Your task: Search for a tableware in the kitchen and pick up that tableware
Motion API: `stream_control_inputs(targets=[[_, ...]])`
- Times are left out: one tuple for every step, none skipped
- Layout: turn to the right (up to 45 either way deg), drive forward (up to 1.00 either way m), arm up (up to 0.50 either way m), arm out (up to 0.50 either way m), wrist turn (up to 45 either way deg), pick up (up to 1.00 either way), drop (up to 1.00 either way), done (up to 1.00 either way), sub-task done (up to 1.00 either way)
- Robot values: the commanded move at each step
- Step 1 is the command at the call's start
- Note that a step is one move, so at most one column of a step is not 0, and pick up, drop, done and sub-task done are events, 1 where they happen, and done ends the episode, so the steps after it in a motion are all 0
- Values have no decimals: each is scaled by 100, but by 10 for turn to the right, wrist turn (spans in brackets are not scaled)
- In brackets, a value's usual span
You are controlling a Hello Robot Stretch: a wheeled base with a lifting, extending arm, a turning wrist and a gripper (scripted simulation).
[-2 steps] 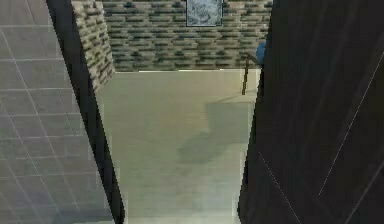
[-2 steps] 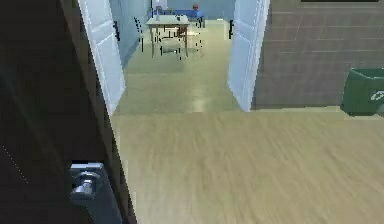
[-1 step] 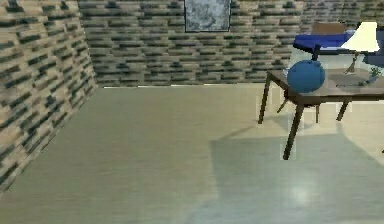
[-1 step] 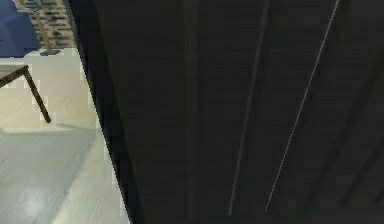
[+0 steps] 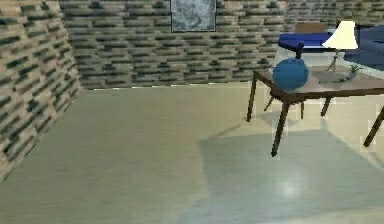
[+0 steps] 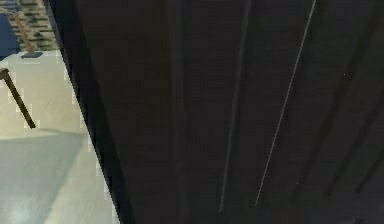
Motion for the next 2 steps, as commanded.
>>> stream_control_inputs(targets=[[0, 20, 0, 0, 0, 0, 0, 0, 0], [270, 0, 0, 0, 0, 0, 0, 0, 0]])
